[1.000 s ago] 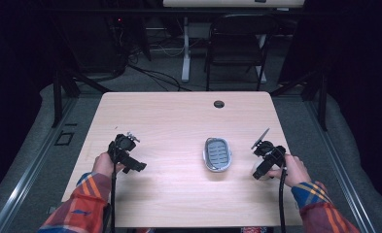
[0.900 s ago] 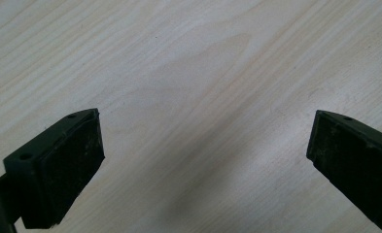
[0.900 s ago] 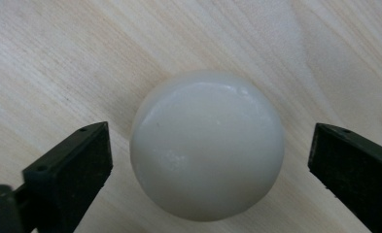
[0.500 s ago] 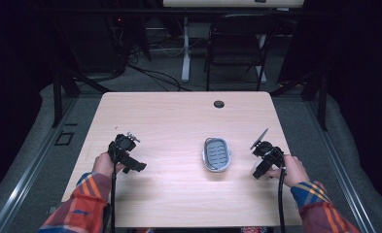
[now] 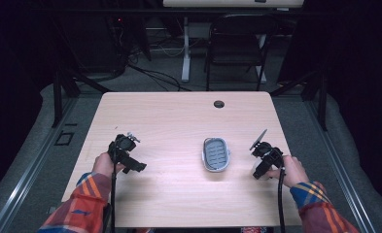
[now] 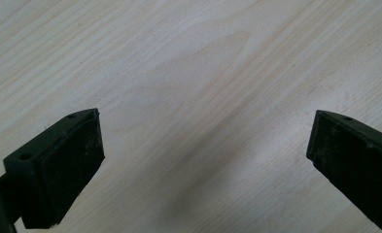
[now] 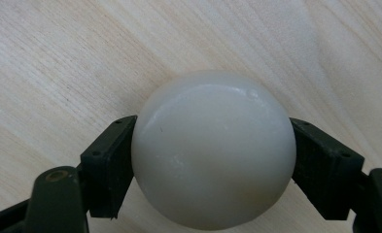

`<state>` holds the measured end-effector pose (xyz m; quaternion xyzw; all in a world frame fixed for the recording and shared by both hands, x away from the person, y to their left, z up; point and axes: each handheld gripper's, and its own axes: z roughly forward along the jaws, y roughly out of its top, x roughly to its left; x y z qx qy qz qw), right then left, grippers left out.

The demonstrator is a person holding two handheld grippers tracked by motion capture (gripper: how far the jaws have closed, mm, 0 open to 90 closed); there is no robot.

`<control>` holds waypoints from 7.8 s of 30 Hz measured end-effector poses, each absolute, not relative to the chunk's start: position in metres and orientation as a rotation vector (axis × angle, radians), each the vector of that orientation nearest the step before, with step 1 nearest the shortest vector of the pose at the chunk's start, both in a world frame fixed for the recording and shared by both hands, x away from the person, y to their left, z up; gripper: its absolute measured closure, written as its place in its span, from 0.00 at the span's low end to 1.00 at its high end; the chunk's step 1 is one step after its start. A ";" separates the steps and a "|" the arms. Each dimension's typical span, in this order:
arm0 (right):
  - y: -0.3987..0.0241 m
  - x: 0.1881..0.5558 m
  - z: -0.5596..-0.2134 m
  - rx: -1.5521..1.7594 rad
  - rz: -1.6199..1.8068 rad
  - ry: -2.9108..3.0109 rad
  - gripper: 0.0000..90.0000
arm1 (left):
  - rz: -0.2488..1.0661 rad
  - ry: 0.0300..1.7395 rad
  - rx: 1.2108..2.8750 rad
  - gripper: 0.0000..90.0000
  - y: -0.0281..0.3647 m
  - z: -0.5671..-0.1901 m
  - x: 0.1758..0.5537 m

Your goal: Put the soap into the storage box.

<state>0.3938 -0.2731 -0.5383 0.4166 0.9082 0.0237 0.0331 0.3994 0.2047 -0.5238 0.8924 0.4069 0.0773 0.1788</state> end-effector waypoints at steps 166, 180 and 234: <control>-0.186 0.441 -0.437 0.992 0.054 2.814 0.27 | 0.197 1.109 2.565 0.00 0.200 -0.527 0.398; -0.163 0.442 -0.433 0.927 0.039 2.830 0.27 | 0.195 1.112 2.563 0.00 0.200 -0.527 0.398; -0.112 0.447 -0.492 0.827 0.012 2.932 0.27 | 0.181 1.101 2.571 0.00 0.200 -0.528 0.399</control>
